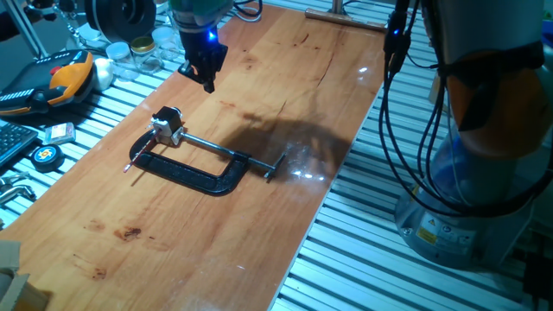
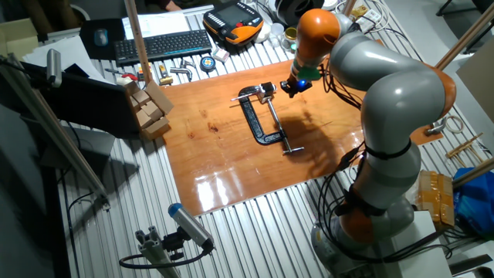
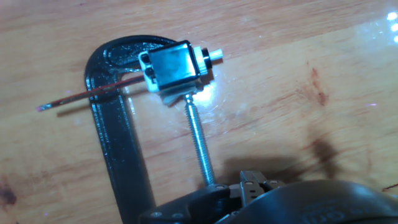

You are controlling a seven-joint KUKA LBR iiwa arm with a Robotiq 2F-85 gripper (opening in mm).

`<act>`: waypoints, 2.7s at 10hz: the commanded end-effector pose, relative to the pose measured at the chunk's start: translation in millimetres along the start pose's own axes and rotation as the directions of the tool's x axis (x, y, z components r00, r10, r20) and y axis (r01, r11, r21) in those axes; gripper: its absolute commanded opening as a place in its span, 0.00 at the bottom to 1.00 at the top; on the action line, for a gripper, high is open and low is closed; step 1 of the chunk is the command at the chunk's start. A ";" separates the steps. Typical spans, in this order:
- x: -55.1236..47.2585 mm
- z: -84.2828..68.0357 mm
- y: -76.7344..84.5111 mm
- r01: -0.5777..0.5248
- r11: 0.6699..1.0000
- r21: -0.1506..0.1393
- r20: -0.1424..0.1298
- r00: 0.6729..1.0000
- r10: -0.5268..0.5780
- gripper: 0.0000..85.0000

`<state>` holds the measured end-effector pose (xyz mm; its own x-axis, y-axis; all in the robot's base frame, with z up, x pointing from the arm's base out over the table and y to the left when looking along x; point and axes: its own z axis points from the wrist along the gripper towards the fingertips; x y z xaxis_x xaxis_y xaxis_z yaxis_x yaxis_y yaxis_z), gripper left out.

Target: Sharpen the pencil with a pencil sharpener

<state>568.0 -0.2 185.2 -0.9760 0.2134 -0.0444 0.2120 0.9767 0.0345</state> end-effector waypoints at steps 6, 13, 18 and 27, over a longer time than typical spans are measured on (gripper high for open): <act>0.0 0.0 0.0 0.042 0.999 -0.001 -0.043 0.998 -0.042 0.00; -6.2 5.6 0.0 0.053 0.998 0.019 -0.007 0.999 -0.053 0.00; -22.2 28.9 0.2 0.021 1.000 0.003 -0.012 1.000 -0.021 0.00; -46.5 74.0 -3.1 0.031 0.999 0.016 -0.011 0.999 -0.031 0.00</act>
<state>616.7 -11.5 113.4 -0.9827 0.1821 -0.0341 0.1816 0.9832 0.0180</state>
